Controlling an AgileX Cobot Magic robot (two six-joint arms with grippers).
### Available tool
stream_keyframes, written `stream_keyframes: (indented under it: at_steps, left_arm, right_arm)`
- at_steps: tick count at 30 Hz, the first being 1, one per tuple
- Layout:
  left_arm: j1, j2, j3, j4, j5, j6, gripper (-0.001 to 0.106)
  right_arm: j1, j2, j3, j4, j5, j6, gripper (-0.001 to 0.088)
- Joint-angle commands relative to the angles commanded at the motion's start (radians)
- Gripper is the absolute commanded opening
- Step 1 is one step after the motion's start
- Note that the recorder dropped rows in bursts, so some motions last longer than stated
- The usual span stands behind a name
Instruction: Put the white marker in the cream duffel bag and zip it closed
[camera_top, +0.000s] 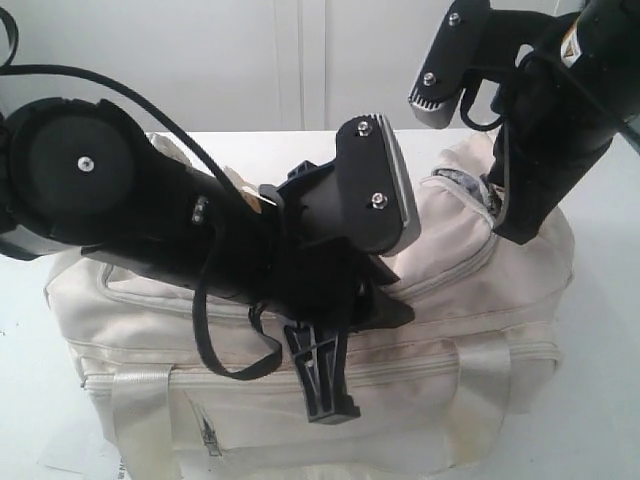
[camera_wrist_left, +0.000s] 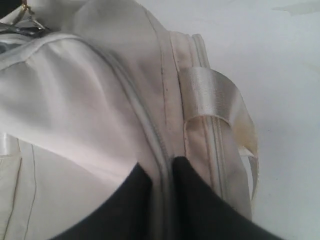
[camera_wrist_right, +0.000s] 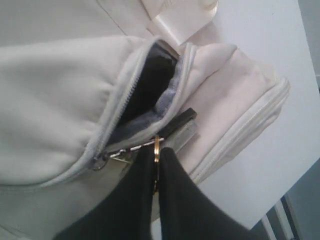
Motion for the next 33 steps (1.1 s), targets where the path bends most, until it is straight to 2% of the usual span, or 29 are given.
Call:
stream_keyframes:
  at_steps: [2,4,6,10,14,17,22,30,32,33]
  left_arm:
    - [0.0,0.0,-0.016,-0.104,-0.002,0.0,0.069]
    - [0.0,0.0,-0.03,-0.198,-0.002,0.0,0.071]
    - [-0.014,0.0,-0.045,-0.265,-0.002,0.0,0.07]
    - [-0.07,0.013,-0.047,-0.277,-0.065,-0.024,0.067]
    - [-0.104,0.043,-0.047,-0.277,-0.173,-0.152,0.067]
    - [-0.134,0.082,-0.047,-0.277,-0.233,-0.15,0.067]
    - [-0.148,0.131,-0.047,-0.28,-0.354,-0.15,0.067]
    - [-0.15,0.164,-0.047,-0.28,-0.343,-0.125,0.056]
    - [-0.15,0.17,-0.047,-0.28,-0.329,-0.125,0.044]
    - [-0.15,0.17,-0.047,-0.276,-0.309,-0.125,0.032]
  right_arm:
    - [0.0,-0.008,-0.001,0.057,0.006,-0.039,0.0]
    - [0.0,-0.008,-0.001,0.065,0.008,-0.046,0.0]
    - [0.0,-0.008,-0.001,0.063,0.01,-0.048,0.0]
    - [0.0,-0.008,-0.001,0.051,0.01,-0.048,0.0]
    - [0.0,-0.008,-0.001,0.046,0.01,-0.048,0.0]
    - [-0.019,-0.008,-0.001,0.048,0.006,-0.048,0.0]
    - [-0.046,-0.008,-0.001,0.097,0.006,-0.048,0.0]
    - [-0.05,-0.008,-0.001,0.109,-0.033,-0.037,0.0]
    - [-0.05,-0.008,-0.001,0.109,-0.055,-0.037,0.0]
    - [-0.05,-0.008,-0.001,0.107,-0.069,-0.037,0.0]
